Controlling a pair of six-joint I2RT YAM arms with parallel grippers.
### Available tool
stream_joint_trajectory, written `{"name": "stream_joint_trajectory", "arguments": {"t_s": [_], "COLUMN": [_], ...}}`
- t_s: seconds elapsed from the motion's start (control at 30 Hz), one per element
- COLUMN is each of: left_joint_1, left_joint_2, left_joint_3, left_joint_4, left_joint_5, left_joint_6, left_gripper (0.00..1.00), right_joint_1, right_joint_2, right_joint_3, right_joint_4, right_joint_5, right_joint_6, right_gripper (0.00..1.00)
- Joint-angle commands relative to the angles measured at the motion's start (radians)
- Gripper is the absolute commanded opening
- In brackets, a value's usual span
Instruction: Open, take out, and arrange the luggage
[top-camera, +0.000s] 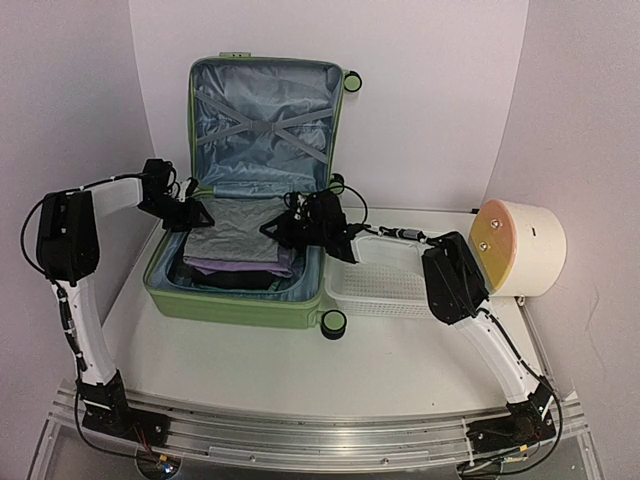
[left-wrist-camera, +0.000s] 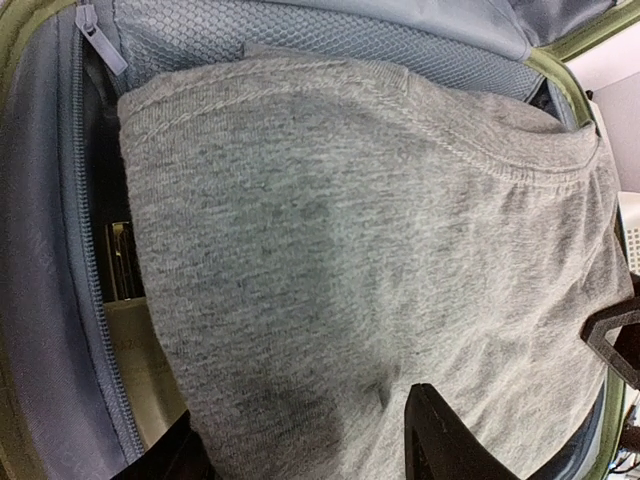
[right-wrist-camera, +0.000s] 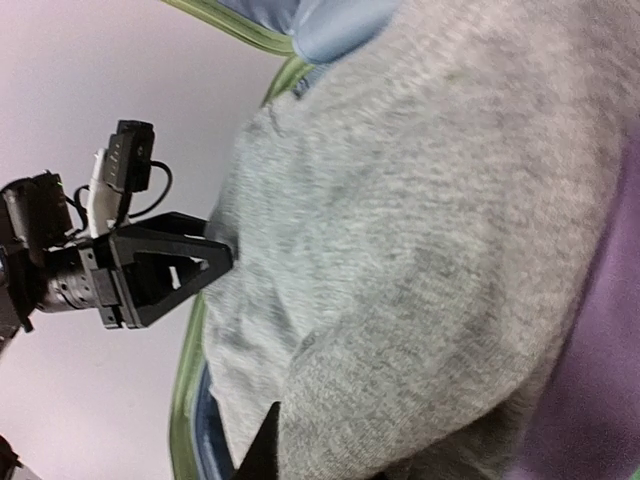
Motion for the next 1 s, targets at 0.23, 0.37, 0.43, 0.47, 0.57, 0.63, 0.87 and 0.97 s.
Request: {"name": "stream_joint_trajectory", "arguments": {"t_s": [0.23,0.37,0.43,0.47,0.57,0.63,0.87,0.97], "left_joint_1": [-0.004,-0.007,-0.007,-0.007,-0.011,-0.012,-0.013,-0.012], "left_joint_2": [-0.042,0.000,0.010,0.011,0.002,-0.009,-0.063,-0.099], "left_joint_3": [0.012,0.024,0.021,0.022,0.034,0.041,0.084,0.108], "left_joint_4": [0.009,-0.032,-0.032,-0.031,-0.034,-0.040,-0.092,-0.105], "left_joint_5": [0.045,0.042,0.041,0.048,0.055,0.052,0.011,0.013], "left_joint_6": [0.021,0.019,0.021,0.021,0.025,0.030,0.064,0.081], "left_gripper": [0.56,0.56,0.48,0.42,0.26,0.11,0.00,0.00], "right_joint_1": [0.011,0.011,0.011,0.011,0.012,0.012,0.011,0.011], "right_joint_2": [-0.077,-0.104,-0.125,-0.133,-0.159,-0.170,-0.203,-0.222], "right_joint_3": [-0.022,-0.038,-0.047,-0.050,-0.060,-0.064,-0.077,-0.078], "right_joint_4": [0.142,0.143,0.142,0.141,0.141,0.140,0.097,0.057], "right_joint_5": [-0.030,-0.010,0.003,0.009,0.023,0.029,0.067,0.092], "right_joint_6": [-0.004,-0.003,-0.005,-0.009,-0.024,-0.031,-0.053,-0.065], "right_gripper": [0.00,0.00,0.00,0.00,0.00,0.00,0.00,0.00]}}
